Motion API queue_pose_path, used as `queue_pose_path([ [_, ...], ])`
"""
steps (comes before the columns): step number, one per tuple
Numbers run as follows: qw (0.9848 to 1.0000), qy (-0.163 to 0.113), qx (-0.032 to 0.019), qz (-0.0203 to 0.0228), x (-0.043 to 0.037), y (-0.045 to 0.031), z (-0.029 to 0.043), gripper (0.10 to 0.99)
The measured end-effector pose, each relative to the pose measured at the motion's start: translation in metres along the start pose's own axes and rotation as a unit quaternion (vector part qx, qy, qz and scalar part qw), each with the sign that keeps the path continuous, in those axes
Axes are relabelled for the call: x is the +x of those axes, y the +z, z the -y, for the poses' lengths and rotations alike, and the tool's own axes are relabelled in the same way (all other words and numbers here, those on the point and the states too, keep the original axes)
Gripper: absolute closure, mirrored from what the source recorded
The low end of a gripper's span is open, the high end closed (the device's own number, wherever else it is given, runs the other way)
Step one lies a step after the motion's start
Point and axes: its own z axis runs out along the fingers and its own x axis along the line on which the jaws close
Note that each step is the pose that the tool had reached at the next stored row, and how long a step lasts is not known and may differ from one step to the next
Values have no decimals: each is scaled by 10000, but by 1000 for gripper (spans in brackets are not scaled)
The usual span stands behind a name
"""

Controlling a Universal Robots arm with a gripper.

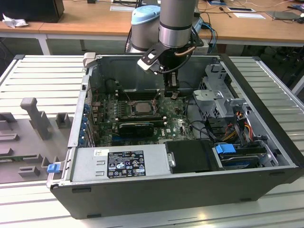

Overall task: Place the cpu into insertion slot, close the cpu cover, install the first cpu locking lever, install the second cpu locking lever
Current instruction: 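Close the cpu cover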

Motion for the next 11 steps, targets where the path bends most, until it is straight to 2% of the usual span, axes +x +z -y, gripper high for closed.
queue_pose_path([
  [11,10000,0,0,0,0,-1,24,980],
])
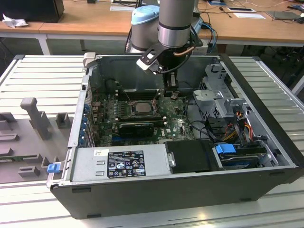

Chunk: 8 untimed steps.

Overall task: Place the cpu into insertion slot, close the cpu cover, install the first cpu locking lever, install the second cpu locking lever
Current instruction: 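Close the cpu cover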

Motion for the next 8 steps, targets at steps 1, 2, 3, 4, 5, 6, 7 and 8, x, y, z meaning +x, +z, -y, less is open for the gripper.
queue_pose_path([
  [1,10000,0,0,0,0,0,8,980],
  [2,10000,0,0,0,0,-1,15,980],
  [3,10000,0,0,0,-1,-2,33,980],
  [4,10000,-1,0,0,-1,-3,54,980],
  [5,10000,0,0,0,-1,-4,76,980],
  [6,10000,0,0,0,-2,-6,100,980],
  [7,10000,0,0,0,-2,-7,121,980],
  [8,10000,0,0,0,-3,-7,130,980],
])
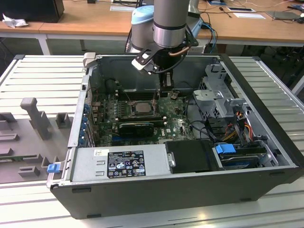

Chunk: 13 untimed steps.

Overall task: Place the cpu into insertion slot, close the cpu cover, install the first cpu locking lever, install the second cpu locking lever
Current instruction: 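Close the cpu cover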

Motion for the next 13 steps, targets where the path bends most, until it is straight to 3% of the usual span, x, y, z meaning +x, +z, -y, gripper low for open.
queue_pose_path([
  [6,10000,0,0,0,-1,-4,74,980],
  [9,10000,1,-1,-1,-3,-5,176,980],
  [13,10000,0,0,0,-5,61,246,980],
])
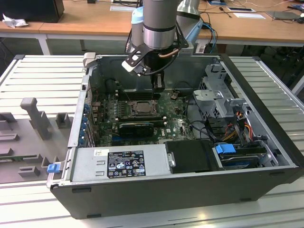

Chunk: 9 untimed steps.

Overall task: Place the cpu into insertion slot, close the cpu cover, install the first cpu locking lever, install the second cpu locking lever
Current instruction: 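Close the cpu cover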

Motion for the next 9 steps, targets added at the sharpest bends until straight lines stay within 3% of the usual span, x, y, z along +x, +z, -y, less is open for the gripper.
queue_pose_path([
  [2,10000,0,0,0,0,46,22,980],
  [4,10000,0,1,-2,-3,53,132,980],
  [9,10000,0,0,-3,-1,50,265,980],
])
